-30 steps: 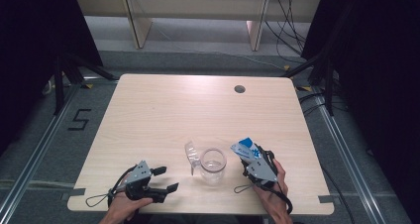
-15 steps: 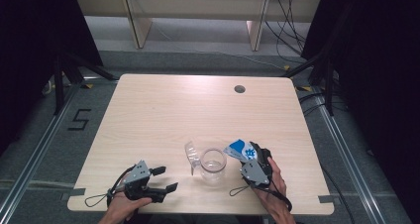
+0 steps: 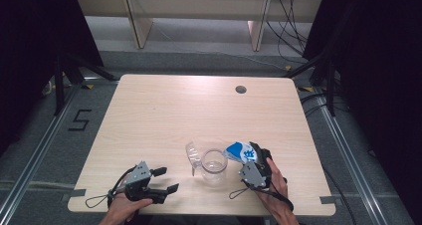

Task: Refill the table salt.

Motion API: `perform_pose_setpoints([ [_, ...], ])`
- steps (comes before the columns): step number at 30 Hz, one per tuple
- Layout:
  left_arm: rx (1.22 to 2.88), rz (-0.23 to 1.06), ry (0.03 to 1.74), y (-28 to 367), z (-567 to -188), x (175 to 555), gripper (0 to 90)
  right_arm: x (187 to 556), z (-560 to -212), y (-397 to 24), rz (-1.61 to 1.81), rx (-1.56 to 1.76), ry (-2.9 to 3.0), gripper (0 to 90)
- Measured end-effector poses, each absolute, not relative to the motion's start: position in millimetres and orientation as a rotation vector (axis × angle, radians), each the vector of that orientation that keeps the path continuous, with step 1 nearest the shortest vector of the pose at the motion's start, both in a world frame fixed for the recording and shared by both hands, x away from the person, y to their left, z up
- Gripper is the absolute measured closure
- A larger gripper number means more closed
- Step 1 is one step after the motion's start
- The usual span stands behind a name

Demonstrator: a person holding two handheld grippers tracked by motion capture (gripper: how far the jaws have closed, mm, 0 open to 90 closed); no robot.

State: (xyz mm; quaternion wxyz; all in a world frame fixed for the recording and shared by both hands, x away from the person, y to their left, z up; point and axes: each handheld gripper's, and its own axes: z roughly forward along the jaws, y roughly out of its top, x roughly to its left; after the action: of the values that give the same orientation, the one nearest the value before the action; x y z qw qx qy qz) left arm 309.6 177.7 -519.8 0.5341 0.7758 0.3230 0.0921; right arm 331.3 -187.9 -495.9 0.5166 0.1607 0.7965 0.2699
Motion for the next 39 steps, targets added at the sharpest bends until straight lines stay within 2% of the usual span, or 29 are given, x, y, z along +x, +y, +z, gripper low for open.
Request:
perform_pose_setpoints([
  [39, 1.842, 0.213, 0.804, 176.5, -520.5, 308.0, 22.4, 334.3, -495.5, -175.9, 0.407, 0.170, 1.883, 41.6],
])
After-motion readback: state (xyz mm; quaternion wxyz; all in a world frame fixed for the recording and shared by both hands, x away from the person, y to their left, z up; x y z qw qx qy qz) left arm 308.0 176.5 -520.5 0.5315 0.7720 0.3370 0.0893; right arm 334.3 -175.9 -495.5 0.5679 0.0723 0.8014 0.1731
